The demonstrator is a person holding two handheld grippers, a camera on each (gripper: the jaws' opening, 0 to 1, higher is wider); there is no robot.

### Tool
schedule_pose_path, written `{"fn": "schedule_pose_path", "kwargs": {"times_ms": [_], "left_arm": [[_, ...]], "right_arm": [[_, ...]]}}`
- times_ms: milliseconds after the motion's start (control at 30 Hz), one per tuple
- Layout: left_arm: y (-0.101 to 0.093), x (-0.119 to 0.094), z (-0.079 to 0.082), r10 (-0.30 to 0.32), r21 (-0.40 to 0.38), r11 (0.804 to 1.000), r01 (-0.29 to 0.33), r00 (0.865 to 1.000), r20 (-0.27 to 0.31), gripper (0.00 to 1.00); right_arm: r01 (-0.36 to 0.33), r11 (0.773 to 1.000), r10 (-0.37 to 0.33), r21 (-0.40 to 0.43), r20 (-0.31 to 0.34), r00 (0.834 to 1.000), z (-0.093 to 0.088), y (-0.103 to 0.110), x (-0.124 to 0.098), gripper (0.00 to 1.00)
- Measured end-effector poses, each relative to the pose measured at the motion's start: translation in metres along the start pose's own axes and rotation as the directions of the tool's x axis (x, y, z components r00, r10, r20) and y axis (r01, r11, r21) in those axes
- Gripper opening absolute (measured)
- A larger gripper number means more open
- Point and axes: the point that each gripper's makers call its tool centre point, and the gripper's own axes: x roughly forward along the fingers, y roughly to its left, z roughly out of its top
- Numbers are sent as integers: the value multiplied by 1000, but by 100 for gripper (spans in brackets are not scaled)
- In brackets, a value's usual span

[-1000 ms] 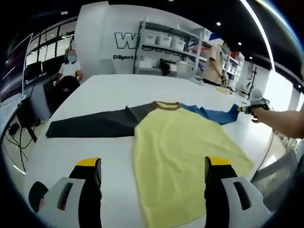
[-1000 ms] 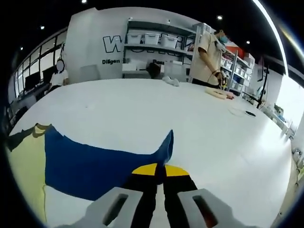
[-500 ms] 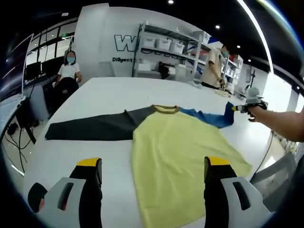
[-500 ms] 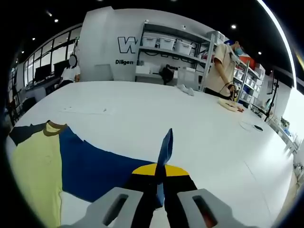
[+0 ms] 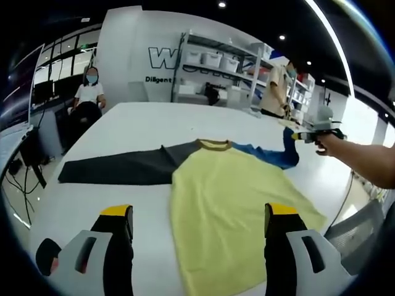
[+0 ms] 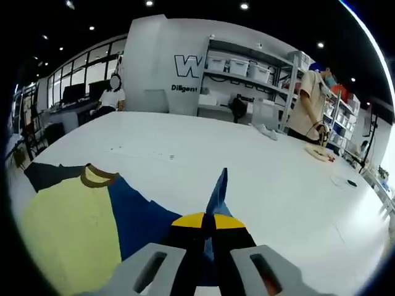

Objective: Fold the garment on the visible template until the final outline fits inside the template.

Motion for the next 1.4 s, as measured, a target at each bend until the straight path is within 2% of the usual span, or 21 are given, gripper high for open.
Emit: {"fn": "schedule_pose_path", "kwargs": {"times_ms": [267,367,633,767,800,867,933,1400], "left_arm": [[0,0,0,-2,1,1000,2,1000,1,83],[0,0,0,-3,-2,1000,3,1000,1,82],[0,-1,1,-5,0,1000,5,1000,5,82],[0,-1,1,-6,-2,1000,6,1000,2,82],[0,-1,1,-5,0,1000,5,1000,4,82],[0,-1,1,-5,0,1000,5,1000,4,81],[-1,-1,1,-10,-3,1000,10,1000,3,81],[-2,-2,1,-18,-6,1000,18,1000,4,80]], "right_arm": [[-79,996,79,-37,12,997,13,50,5,0],[-98,995,98,-37,13,995,15,63,7,0],[-173,983,175,-60,26,984,28,112,14,0],[-195,979,198,-62,37,980,36,128,14,0],[-210,976,213,-63,45,976,40,138,14,0],[-213,975,216,-65,46,975,41,140,15,0],[-239,968,243,-78,51,969,46,160,16,0],[-321,939,328,-120,43,944,49,222,15,0]]}}
